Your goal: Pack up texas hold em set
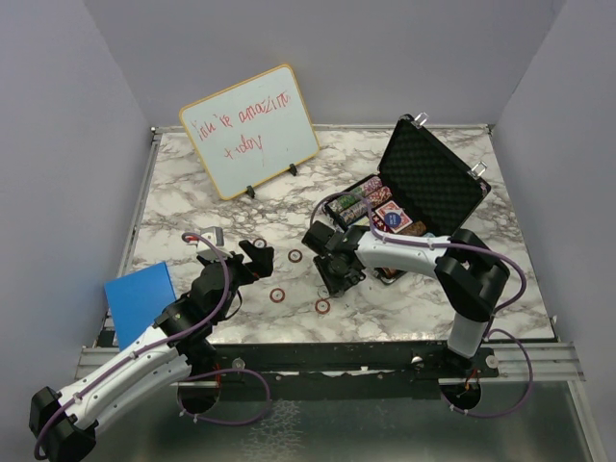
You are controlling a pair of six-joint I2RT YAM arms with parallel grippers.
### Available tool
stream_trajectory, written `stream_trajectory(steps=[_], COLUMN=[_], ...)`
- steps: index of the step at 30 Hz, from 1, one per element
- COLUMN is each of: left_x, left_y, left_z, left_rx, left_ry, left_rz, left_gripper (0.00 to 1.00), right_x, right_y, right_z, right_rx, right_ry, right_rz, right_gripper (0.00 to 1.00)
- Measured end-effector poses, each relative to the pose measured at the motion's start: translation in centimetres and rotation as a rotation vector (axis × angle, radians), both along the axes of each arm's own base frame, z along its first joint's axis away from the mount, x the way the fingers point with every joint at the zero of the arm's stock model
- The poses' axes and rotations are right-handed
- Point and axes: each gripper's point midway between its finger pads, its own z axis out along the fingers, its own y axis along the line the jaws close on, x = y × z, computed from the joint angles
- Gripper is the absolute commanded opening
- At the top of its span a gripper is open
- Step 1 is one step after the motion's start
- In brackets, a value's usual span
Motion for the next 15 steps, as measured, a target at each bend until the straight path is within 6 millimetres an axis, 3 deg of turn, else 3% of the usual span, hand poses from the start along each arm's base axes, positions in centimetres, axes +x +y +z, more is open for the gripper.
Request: stream_trajectory(steps=[15], left_x=[0.0], left_y=[0.2], left_z=[0.1], left_rx=[0.0], left_ry=[-0.003], left_rz=[0.009], left_gripper=[0.99], right_x=[0.6], right_y=[2.0], right_z=[1.4], right_rx=[0.062], right_ry=[-0.053], right_rz=[-0.003], right_gripper=[0.38])
